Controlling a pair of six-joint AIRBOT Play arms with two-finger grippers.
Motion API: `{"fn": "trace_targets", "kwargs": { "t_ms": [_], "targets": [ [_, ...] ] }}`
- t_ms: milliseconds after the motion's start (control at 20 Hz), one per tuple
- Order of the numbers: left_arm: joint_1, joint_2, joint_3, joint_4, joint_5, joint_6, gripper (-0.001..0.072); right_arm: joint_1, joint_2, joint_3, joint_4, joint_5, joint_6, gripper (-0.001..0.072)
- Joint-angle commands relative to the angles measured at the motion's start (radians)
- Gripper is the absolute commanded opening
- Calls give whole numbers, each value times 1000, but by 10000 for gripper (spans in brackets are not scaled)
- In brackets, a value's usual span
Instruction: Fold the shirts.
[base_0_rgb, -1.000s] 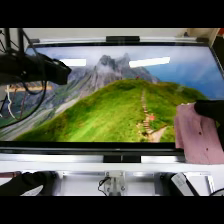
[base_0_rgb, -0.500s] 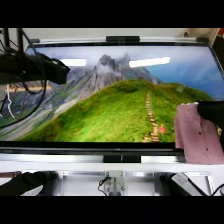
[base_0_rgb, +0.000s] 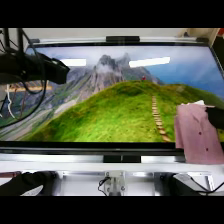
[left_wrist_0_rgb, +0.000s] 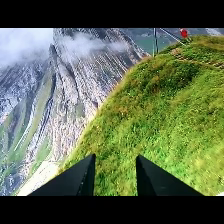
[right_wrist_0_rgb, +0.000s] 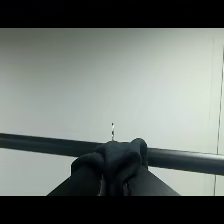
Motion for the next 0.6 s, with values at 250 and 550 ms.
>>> {"fn": "trace_targets", "kwargs": {
  "t_ms": [250, 550],
  "targets": [
    [0, -26, 1, 3, 16, 3, 339, -307, 65, 1, -93, 312, 51, 77],
    [0, -39, 1, 3, 19, 3, 340, -583, 114, 1, -92, 425, 151, 77]
  ]
}}
